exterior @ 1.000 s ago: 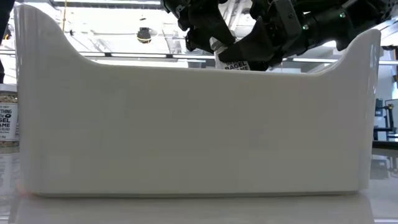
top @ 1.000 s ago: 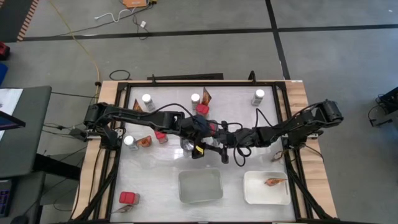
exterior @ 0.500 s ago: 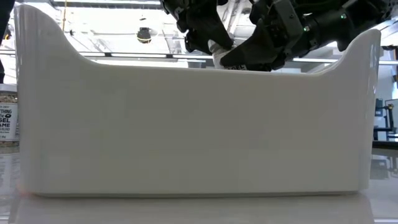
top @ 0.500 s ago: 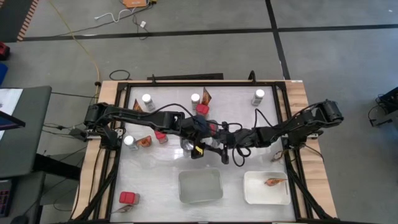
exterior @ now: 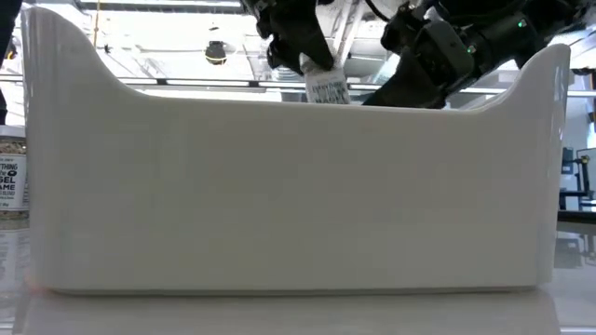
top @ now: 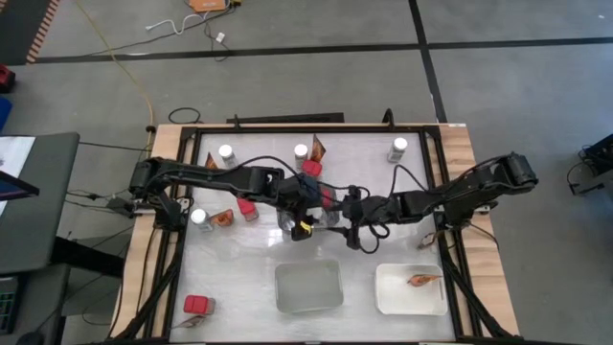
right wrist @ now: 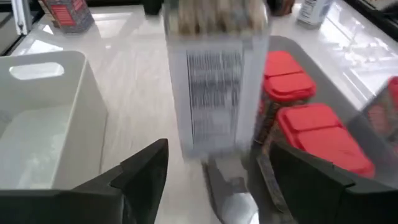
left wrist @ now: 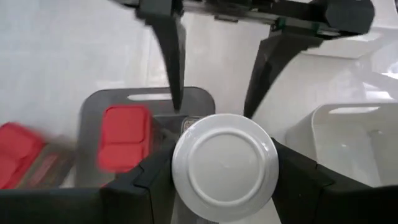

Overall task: Sort spices by type
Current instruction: Put the white seasoning bottle into the gray bin

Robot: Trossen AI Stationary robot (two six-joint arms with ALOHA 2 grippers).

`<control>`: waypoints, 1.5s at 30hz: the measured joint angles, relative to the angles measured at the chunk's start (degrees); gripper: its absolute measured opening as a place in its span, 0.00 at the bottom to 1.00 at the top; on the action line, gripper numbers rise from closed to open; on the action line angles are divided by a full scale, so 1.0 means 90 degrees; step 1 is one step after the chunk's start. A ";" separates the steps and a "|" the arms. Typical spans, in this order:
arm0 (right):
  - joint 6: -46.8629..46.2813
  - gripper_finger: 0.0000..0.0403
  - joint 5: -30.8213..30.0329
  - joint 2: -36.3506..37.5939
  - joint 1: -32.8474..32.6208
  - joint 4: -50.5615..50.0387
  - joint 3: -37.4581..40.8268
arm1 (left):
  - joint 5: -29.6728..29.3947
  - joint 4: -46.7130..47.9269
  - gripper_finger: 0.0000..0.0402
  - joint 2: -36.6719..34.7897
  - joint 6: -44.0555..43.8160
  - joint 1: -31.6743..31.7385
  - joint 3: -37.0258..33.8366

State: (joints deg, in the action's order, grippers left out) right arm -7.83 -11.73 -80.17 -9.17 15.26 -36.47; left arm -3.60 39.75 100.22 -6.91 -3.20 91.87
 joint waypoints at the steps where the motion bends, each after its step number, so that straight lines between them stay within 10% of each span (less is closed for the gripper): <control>1: -0.0061 0.76 0.0000 0.0127 0.0000 -0.0175 0.0000 | -0.0086 0.0236 0.49 -0.0007 -0.0104 -0.0005 0.0146; 24: -0.1861 0.76 -0.0631 0.3205 -0.0564 -0.2072 0.1799 | -0.1021 0.1197 0.49 -0.0012 -0.2791 -0.1629 0.0520; 45: -0.2318 0.76 -0.1769 0.3423 -0.2261 -0.1364 0.1977 | -0.1963 0.1034 0.49 0.0017 -0.4389 -0.3155 0.0523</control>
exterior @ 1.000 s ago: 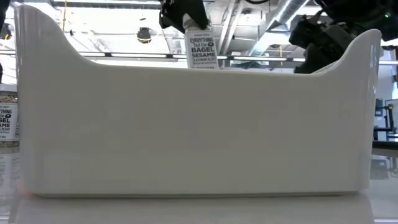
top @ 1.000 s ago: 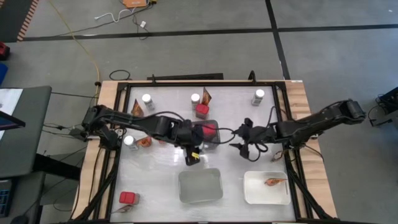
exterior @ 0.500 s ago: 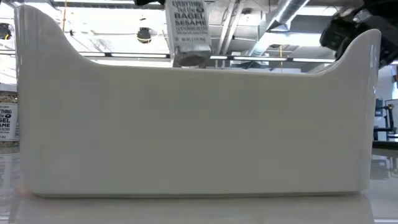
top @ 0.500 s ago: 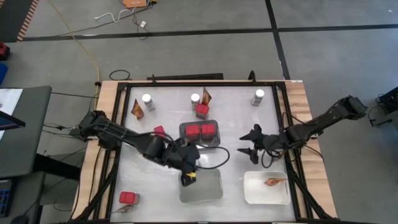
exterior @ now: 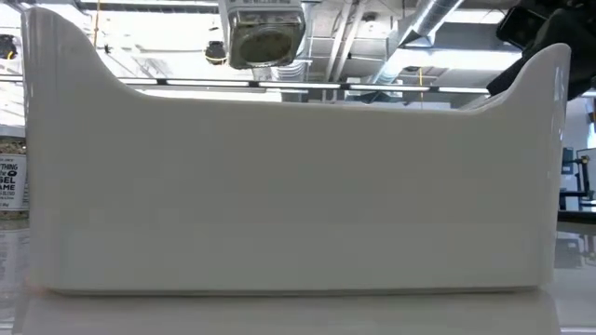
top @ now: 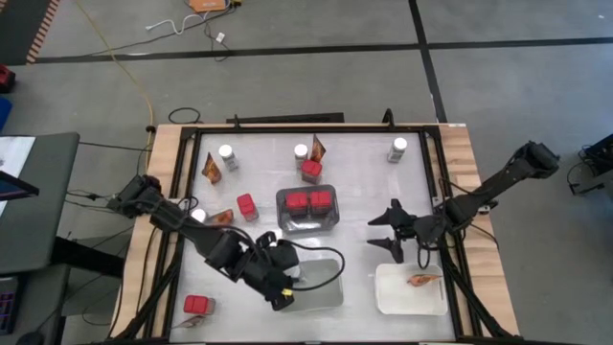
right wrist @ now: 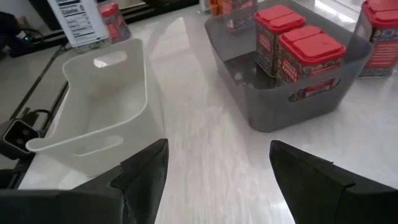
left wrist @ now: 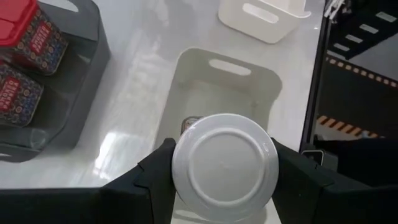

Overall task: Sort spices by type
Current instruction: Put the white seasoning bottle into the gray bin

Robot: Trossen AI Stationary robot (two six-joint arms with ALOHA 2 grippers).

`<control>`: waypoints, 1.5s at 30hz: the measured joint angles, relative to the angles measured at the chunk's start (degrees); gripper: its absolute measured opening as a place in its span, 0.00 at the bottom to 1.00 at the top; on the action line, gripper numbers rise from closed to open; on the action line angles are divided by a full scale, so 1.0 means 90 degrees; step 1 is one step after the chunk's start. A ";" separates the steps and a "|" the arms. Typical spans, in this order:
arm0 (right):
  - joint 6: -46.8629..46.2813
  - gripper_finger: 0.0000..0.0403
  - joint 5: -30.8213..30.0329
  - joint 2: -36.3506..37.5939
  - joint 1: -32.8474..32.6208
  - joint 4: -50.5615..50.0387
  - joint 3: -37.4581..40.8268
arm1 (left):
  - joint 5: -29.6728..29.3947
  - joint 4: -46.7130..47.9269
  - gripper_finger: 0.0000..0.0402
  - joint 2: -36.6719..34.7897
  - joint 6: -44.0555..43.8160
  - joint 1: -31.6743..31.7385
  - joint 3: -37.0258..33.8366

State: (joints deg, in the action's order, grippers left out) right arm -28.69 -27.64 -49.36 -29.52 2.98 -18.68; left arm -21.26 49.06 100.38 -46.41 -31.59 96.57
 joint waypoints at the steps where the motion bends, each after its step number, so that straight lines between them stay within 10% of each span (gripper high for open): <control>1: 0.0002 0.76 -0.0004 -0.0001 0.0002 0.0005 0.0000 | -0.0028 -0.0013 0.49 0.0000 -0.0018 -0.0040 -0.0008; 45: -0.0095 0.76 0.0006 -0.0189 -0.0094 0.0012 0.0000 | 0.0333 0.0296 0.56 0.1477 0.0581 0.0097 -0.0051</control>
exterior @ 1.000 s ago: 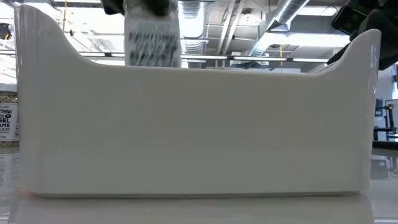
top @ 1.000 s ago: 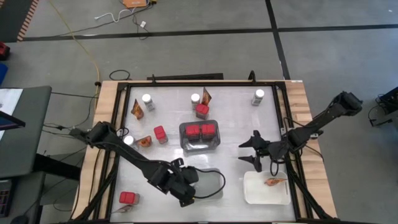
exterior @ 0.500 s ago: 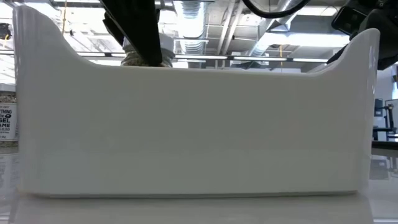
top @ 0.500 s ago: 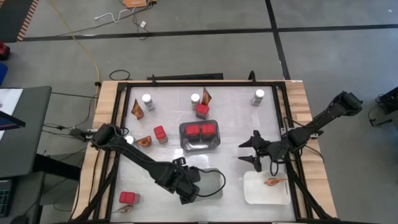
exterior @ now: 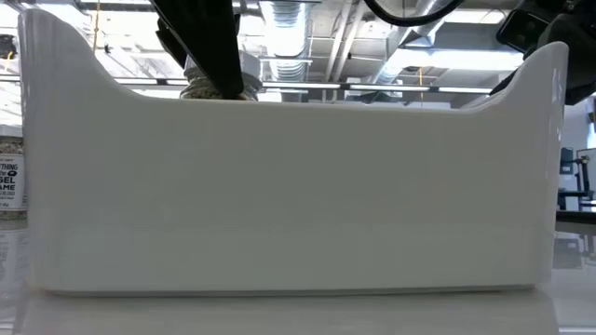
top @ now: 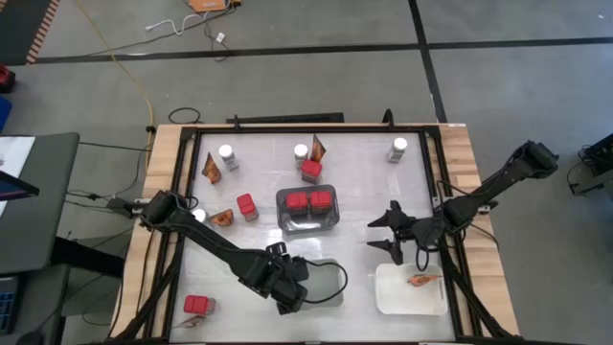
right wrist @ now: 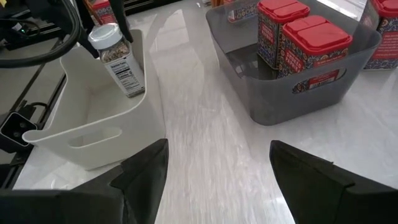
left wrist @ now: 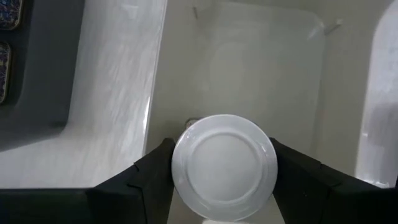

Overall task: Sort spices by type
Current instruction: Put the white seasoning bottle into the gray bin

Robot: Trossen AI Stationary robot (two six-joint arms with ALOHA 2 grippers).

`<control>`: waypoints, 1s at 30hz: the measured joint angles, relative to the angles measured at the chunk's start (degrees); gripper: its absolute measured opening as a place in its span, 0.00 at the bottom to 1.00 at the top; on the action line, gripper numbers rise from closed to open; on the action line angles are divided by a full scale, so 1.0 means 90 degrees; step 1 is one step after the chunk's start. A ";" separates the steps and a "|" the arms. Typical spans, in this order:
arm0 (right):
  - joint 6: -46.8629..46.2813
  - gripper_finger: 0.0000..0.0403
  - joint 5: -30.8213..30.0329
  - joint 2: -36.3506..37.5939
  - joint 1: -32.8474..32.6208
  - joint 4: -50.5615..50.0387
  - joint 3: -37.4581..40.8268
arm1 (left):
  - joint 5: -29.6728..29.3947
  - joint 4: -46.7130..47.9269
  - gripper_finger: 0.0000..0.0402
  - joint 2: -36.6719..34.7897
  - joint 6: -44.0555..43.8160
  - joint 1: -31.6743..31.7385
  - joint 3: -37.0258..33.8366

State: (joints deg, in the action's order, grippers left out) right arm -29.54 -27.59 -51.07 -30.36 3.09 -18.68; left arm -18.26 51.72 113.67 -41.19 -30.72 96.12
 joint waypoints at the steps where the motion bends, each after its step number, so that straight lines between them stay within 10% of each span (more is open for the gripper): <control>1: 0.0000 0.76 0.0002 0.0000 0.0001 0.0000 0.0000 | 0.0000 -0.0008 0.56 0.0000 -0.0002 0.0000 0.0000; 30: -0.0003 0.76 0.0004 0.0000 0.0000 0.0001 -0.0005 | 0.0007 -0.0021 0.57 -0.0005 -0.0054 0.0002 -0.0002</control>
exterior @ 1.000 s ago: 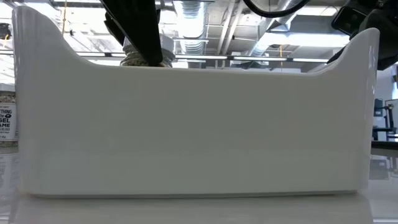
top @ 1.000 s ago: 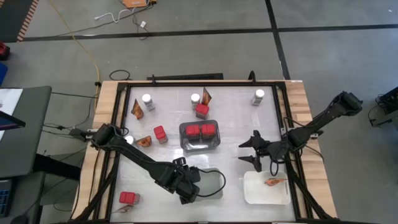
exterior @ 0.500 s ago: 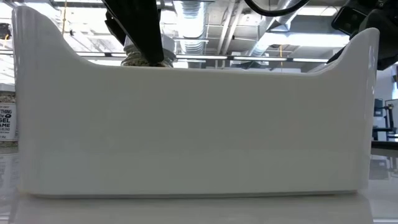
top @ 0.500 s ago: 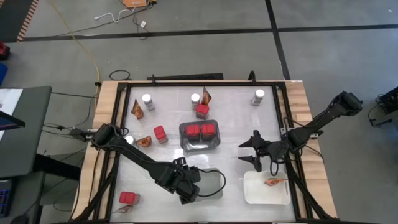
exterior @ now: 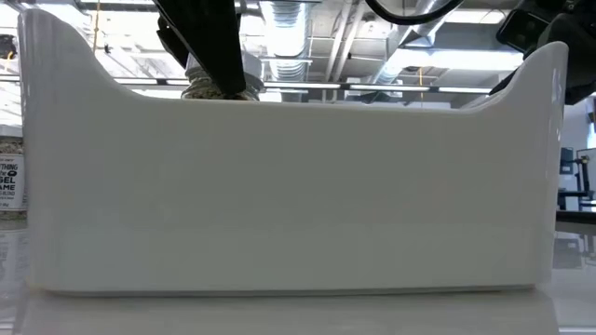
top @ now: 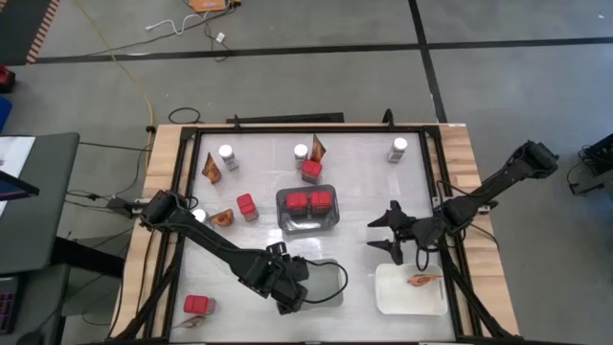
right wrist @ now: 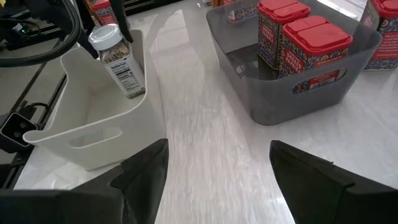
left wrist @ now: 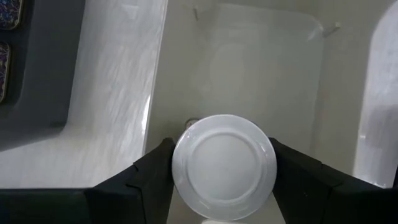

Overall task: Sort spices by type
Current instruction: Put the white seasoning bottle into the gray bin

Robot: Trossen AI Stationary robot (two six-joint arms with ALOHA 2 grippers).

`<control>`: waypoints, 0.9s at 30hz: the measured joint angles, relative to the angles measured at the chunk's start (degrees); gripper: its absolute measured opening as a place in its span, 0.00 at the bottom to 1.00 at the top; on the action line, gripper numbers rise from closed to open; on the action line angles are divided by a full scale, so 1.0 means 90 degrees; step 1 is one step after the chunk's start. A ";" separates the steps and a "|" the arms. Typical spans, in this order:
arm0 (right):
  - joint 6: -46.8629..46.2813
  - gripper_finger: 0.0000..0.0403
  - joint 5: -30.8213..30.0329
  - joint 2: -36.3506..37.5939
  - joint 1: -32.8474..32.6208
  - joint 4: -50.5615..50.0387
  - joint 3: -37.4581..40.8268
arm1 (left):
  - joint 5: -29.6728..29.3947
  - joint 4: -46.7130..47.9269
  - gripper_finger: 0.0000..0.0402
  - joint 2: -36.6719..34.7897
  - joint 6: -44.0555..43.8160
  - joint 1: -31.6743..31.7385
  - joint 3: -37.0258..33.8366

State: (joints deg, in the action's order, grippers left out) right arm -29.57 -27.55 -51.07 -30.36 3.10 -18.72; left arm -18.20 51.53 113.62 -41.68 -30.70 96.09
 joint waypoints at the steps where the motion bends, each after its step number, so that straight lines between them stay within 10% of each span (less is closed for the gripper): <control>1: -0.0001 0.76 0.0000 0.0000 0.0001 -0.0001 0.0000 | 0.0000 0.0000 0.57 0.0000 -0.0005 0.0000 0.0000; 27: -0.0050 0.76 0.0002 -0.0002 -0.0003 -0.0001 0.0000 | 0.0163 0.0083 0.69 0.0000 -0.0094 0.0083 0.0017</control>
State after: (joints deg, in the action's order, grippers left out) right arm -30.02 -27.53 -51.09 -30.39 3.09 -18.72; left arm -16.73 52.28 113.62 -42.52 -29.95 96.25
